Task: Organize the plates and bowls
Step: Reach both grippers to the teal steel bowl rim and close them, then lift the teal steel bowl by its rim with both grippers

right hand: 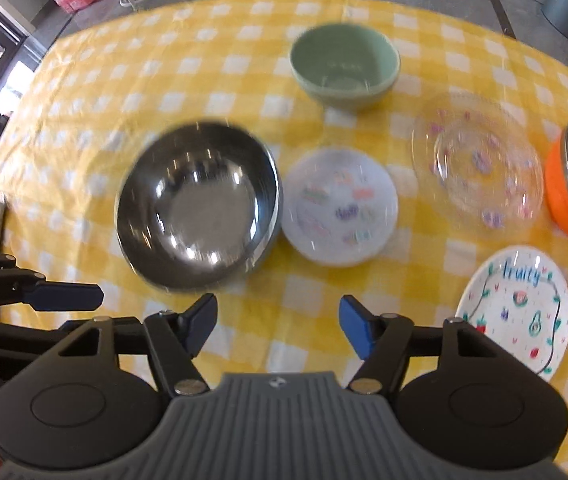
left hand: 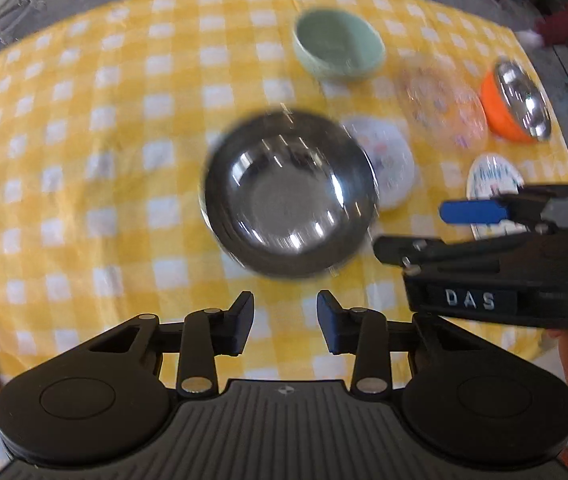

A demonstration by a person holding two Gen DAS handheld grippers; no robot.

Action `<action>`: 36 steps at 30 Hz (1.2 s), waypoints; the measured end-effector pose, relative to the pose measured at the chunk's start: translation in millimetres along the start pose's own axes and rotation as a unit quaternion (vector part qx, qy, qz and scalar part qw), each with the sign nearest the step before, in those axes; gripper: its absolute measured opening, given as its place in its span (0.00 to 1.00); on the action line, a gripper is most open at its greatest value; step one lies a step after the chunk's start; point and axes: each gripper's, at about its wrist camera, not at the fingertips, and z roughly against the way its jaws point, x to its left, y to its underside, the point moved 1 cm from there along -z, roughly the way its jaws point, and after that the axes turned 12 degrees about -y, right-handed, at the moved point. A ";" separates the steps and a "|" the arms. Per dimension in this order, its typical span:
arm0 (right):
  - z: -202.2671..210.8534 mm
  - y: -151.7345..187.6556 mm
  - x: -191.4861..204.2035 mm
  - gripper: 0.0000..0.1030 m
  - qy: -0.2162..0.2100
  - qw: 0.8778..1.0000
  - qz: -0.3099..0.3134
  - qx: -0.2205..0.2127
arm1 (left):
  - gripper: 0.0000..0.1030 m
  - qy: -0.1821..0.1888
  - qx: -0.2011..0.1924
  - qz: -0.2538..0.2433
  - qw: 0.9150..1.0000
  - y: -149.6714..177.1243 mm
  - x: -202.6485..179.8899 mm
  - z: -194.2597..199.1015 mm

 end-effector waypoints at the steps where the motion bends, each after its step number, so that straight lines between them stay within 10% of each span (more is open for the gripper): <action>1: -1.3 -5.7 0.4 0.64 0.003 1.000 0.001 -0.001 | 0.42 -0.004 -0.004 0.006 1.000 -5.6 3.6 0.4; 24: -69.2 -32.6 -14.7 0.12 -0.020 0.997 -0.060 0.033 | 0.13 0.001 0.010 0.045 0.999 -26.9 27.8 -70.5; 36: -41.3 -9.9 -6.0 0.11 -0.031 0.998 -0.054 0.022 | 0.12 -0.006 -0.025 0.044 0.999 1.4 20.0 -36.0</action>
